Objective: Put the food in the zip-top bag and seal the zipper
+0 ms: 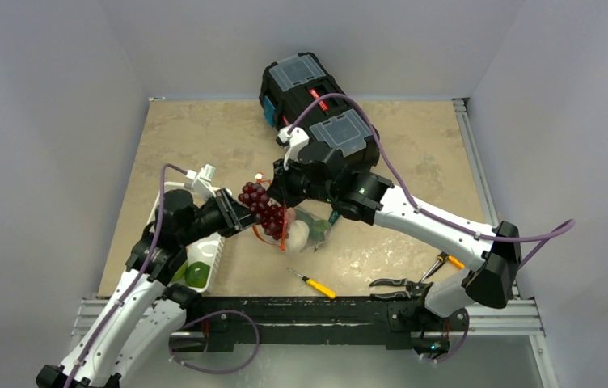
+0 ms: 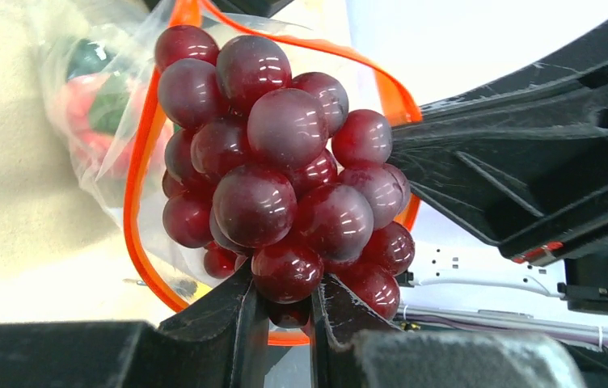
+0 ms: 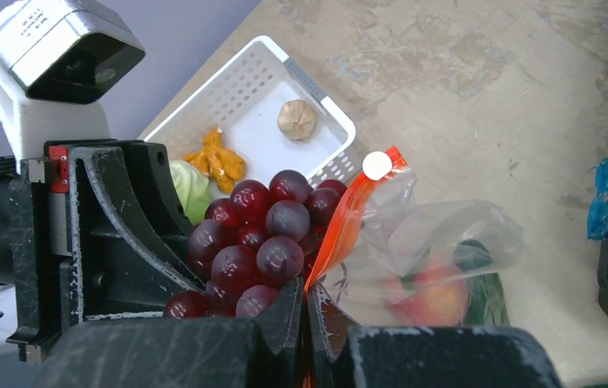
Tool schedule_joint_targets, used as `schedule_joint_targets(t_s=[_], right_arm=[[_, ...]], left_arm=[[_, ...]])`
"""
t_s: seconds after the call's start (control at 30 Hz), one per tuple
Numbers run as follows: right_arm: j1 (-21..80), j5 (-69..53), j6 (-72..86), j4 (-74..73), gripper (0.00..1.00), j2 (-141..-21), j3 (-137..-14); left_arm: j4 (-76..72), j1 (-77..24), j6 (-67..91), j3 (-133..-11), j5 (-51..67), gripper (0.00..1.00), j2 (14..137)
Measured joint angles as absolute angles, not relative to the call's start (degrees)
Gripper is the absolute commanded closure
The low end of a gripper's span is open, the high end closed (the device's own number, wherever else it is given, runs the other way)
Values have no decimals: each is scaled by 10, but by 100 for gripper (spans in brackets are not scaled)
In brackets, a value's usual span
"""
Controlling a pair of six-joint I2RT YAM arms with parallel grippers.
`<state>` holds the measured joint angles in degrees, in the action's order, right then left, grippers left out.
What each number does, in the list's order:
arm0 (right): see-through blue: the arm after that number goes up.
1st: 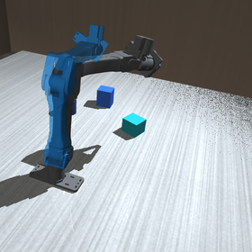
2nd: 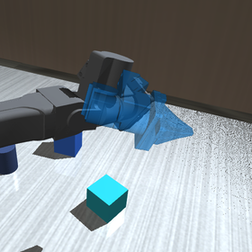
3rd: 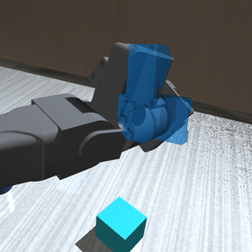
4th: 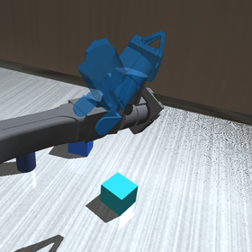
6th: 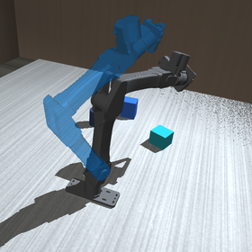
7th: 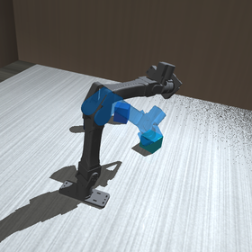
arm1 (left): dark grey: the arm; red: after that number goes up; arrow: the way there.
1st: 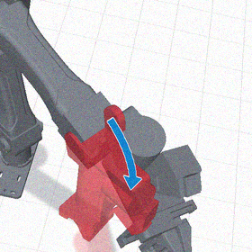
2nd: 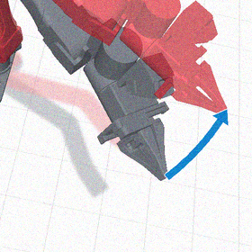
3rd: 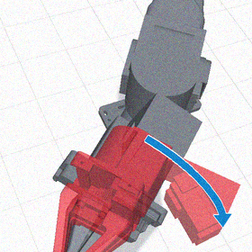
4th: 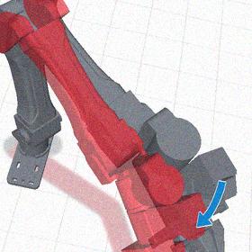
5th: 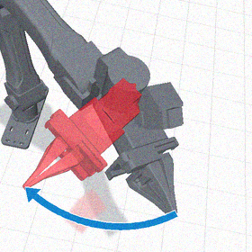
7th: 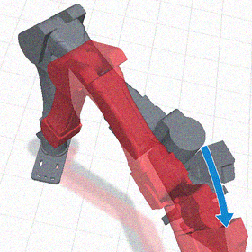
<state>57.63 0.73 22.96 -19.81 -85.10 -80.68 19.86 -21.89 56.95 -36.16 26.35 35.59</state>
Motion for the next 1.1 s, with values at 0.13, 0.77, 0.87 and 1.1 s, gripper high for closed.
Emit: schedule_joint_targets(t_s=[0.13, 0.77, 0.87, 1.1], right_arm=[[576, 7, 230, -197, 100, -851, -807], [577, -43, 246, -157, 100, -880, -840], [577, -64, 251, -146, 100, -889, -842], [576, -118, 269, -132, 100, -889, -843]], left_arm=[[220, -221, 570, -364, 248, 86, 354], [373, -227, 467, -492, 278, 96, 386], [402, -227, 447, -522, 276, 93, 404], [466, -229, 406, -548, 254, 71, 454]])
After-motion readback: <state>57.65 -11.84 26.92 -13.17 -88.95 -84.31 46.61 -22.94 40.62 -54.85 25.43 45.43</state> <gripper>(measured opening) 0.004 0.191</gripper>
